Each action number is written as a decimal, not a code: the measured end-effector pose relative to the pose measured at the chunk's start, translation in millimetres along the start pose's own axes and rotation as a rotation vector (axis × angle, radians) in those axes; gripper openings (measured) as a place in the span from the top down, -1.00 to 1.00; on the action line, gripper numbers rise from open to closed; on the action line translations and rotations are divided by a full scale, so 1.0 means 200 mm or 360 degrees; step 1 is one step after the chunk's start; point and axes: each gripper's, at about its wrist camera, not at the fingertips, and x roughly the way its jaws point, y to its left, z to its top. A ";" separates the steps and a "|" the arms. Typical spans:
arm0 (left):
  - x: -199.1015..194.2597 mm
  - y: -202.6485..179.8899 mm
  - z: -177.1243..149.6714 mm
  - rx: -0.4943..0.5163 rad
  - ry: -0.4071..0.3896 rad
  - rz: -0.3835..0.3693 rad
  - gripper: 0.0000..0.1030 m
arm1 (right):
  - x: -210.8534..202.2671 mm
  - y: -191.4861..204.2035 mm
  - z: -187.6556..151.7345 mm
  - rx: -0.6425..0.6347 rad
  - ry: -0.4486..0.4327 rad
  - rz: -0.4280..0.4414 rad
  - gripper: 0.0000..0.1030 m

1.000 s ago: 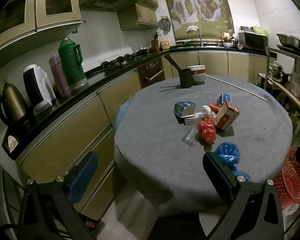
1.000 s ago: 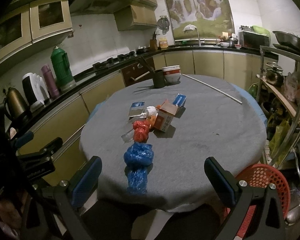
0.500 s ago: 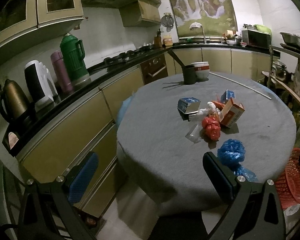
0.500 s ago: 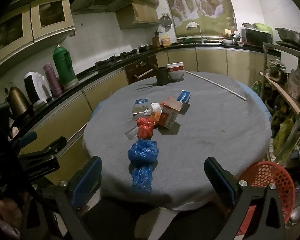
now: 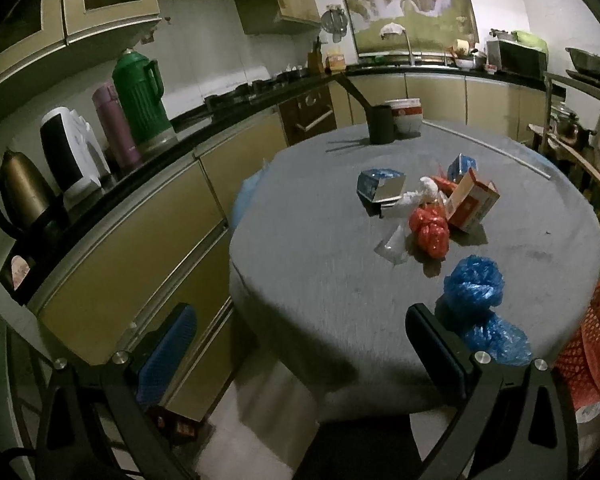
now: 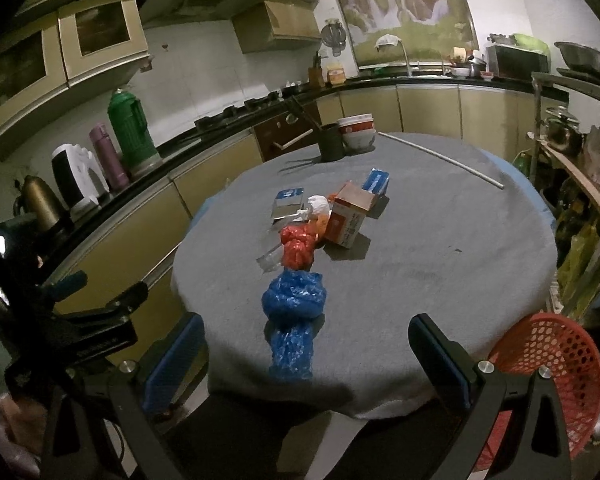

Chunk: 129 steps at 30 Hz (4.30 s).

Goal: Collect trash
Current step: 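Grasp the blue plastic bag with the right tool while the left tool grasps the red bag, then carry both bags to the red basket and open both tools to drop them, then return both tools to the table toward the bread crust and boxes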

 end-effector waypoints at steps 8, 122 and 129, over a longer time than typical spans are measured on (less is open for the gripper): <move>0.13 -0.03 0.01 -0.0004 0.0078 0.0009 -1.00 | 0.10 -0.03 -0.01 0.0024 0.0028 0.0015 -0.77; 0.67 -0.34 0.19 0.0043 0.0512 -0.0791 -0.25 | -0.06 -1.08 -0.21 0.0899 -0.0156 -0.0212 -0.47; 0.72 -0.24 0.18 -0.0021 0.0509 -0.0796 -0.26 | -0.28 -1.12 -0.09 0.0854 -0.0380 -0.0370 -0.47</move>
